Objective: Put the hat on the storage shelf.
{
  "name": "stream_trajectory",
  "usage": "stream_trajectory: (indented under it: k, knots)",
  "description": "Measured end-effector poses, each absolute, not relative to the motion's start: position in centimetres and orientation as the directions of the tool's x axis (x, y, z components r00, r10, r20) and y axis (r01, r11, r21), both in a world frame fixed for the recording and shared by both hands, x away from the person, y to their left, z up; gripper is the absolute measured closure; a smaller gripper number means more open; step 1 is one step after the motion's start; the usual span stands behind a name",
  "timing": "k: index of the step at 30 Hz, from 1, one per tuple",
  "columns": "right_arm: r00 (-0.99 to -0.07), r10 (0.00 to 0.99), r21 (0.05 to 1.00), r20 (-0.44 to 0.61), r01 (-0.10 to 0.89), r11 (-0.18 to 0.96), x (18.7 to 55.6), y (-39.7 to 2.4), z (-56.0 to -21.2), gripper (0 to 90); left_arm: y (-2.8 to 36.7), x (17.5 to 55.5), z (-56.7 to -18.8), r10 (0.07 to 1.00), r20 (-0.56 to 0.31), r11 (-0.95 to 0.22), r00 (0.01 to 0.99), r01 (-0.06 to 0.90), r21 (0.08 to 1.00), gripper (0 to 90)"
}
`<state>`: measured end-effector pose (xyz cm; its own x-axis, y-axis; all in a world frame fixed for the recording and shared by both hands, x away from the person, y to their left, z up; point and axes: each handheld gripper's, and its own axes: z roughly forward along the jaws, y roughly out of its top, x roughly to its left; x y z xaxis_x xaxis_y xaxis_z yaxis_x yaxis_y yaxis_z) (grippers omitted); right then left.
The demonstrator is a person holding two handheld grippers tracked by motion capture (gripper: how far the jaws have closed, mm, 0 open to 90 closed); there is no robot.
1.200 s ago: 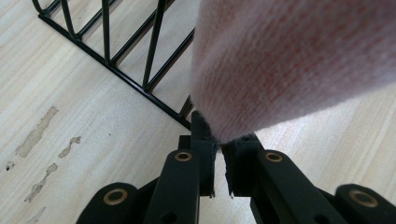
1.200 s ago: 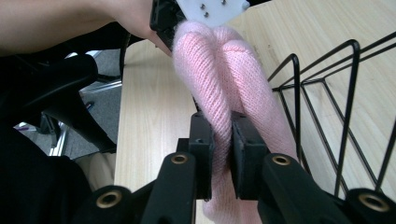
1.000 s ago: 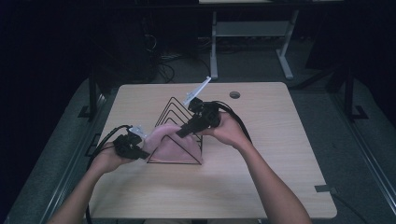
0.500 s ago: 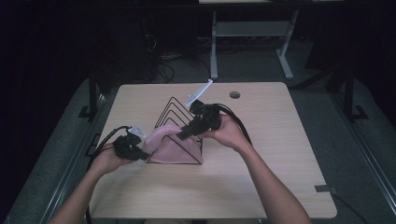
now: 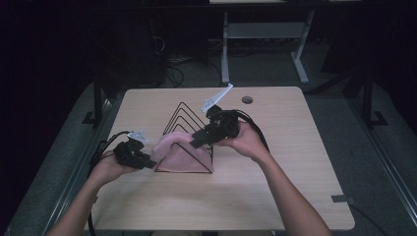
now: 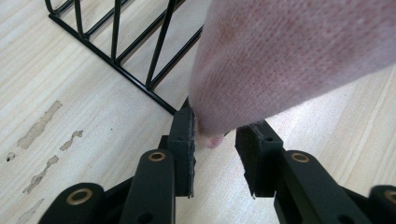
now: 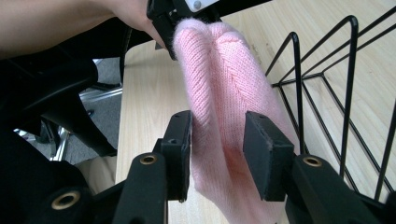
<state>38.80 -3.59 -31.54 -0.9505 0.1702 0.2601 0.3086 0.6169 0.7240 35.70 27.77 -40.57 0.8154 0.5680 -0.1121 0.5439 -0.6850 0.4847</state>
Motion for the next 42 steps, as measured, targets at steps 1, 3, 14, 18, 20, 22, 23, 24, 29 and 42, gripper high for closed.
stream_trajectory:
  k: [1,3,14,18,20,22,23,24,29,42]
  knots:
    - [-0.948,0.168,0.728,0.269,0.315,0.609,38.8,-3.8,-31.6,60.9,27.8,35.7,-40.5,0.568,-0.114,-0.683,0.815,0.544,0.486,66.6]
    - [-0.948,0.174,0.728,0.267,0.317,0.607,38.8,-4.0,-31.7,59.0,27.8,35.7,-40.5,0.565,-0.109,-0.688,0.818,0.539,0.486,65.4]
    - [-0.934,0.23,0.728,0.274,0.358,0.586,38.7,-6.2,-31.6,47.9,27.9,35.3,-40.1,0.564,-0.112,-0.68,0.818,0.538,0.498,60.1]
    - [-0.918,0.26,0.737,0.3,0.397,0.548,38.7,-7.4,-31.7,44.8,28.0,35.3,-40.0,0.576,-0.128,-0.666,0.808,0.554,0.5,59.3]
    - [-0.912,0.275,0.734,0.305,0.409,0.542,38.7,-7.7,-31.7,43.4,28.1,35.3,-40.0,0.574,-0.13,-0.665,0.808,0.553,0.501,58.6]
    - [-0.905,0.29,0.729,0.312,0.424,0.538,38.7,-8.1,-31.8,41.8,28.0,35.2,-39.9,0.579,-0.14,-0.653,0.803,0.56,0.51,57.6]
    - [-0.905,0.295,0.727,0.305,0.422,0.541,38.7,-8.3,-31.8,40.7,28.0,35.2,-39.9,0.58,-0.142,-0.651,0.802,0.561,0.512,56.5]
    - [-0.904,0.297,0.728,0.309,0.425,0.538,38.7,-8.5,-31.8,39.9,28.1,35.2,-39.8,0.581,-0.141,-0.649,0.802,0.561,0.513,55.5]
    - [-0.89,0.326,0.726,0.318,0.45,0.52,38.7,-9.4,-31.7,36.5,28.3,35.1,-39.6,0.59,-0.13,-0.64,0.797,0.559,0.527,50.8]
    - [-0.867,0.384,0.707,0.317,0.486,0.514,38.7,-11.4,-32.5,33.4,28.8,34.9,-39.2,0.607,-0.131,-0.619,0.784,0.57,0.54,37.6]
